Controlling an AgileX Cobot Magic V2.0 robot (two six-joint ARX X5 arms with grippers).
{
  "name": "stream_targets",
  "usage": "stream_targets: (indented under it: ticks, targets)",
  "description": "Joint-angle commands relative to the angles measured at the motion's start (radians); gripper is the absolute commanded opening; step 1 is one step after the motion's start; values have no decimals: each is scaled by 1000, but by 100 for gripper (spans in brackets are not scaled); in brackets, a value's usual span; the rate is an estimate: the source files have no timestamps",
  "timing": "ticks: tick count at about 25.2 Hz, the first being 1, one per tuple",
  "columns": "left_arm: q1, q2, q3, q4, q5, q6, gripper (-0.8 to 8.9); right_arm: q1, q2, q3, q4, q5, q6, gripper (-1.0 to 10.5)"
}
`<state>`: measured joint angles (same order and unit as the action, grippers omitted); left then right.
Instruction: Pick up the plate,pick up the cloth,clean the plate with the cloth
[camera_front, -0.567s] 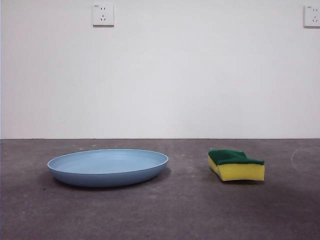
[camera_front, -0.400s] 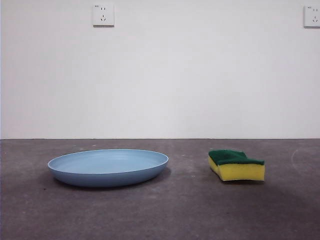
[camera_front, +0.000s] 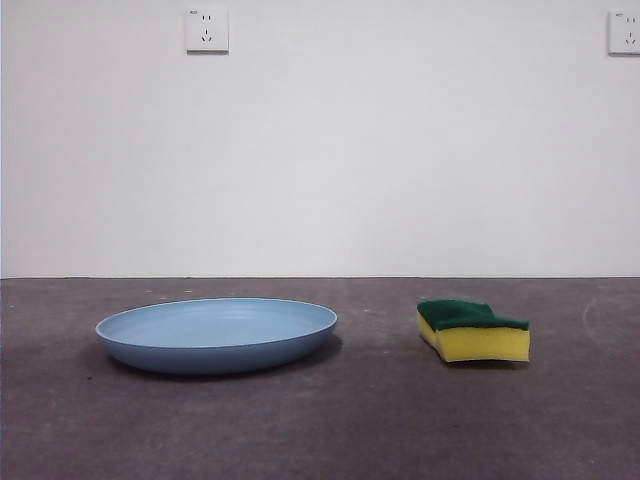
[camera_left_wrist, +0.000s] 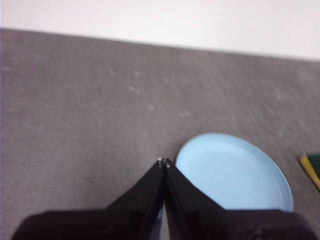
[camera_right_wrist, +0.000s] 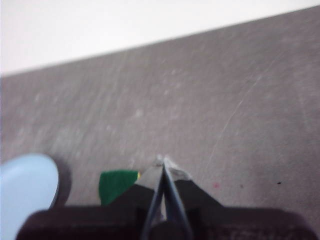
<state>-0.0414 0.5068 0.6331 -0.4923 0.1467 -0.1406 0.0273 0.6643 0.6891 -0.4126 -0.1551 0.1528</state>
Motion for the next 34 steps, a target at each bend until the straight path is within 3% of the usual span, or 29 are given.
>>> stream_targets:
  ticks: [1,9,10,12,13,14,15,16,21,29,34]
  targets:
    - [3,98,74,-69,42,69,-6,0,105,111,-100,-18,-97,-2]
    - [3,335,207,-219,241,119,-4,1,339,312,-370,-58,-154,26]
    - [3,353,208,-218,267,119,-3,1,357,319,-374,-59,-154,85]
    - [3,397,208,-217,303,109,6,1,389,323,-374,-56,-150,333]
    - [2,415,208,-217,301,95,79,1,397,323,-374,-56,-150,420]
    - [2,430,208,-214,300,88,223,1,401,323,-374,-56,-150,466]
    - [2,447,208,-205,300,85,393,1,402,323,-374,-56,-150,477]
    - [2,463,208,-190,300,79,413,1,402,323,-373,-57,-150,477]
    - [-5,595,209,-24,302,0,404,13,402,324,-373,-58,-127,474]
    - [-24,964,328,61,296,-8,404,42,402,323,-373,-57,-116,473]
    - [-58,1128,398,84,242,-11,403,42,402,323,-373,-57,-105,473]
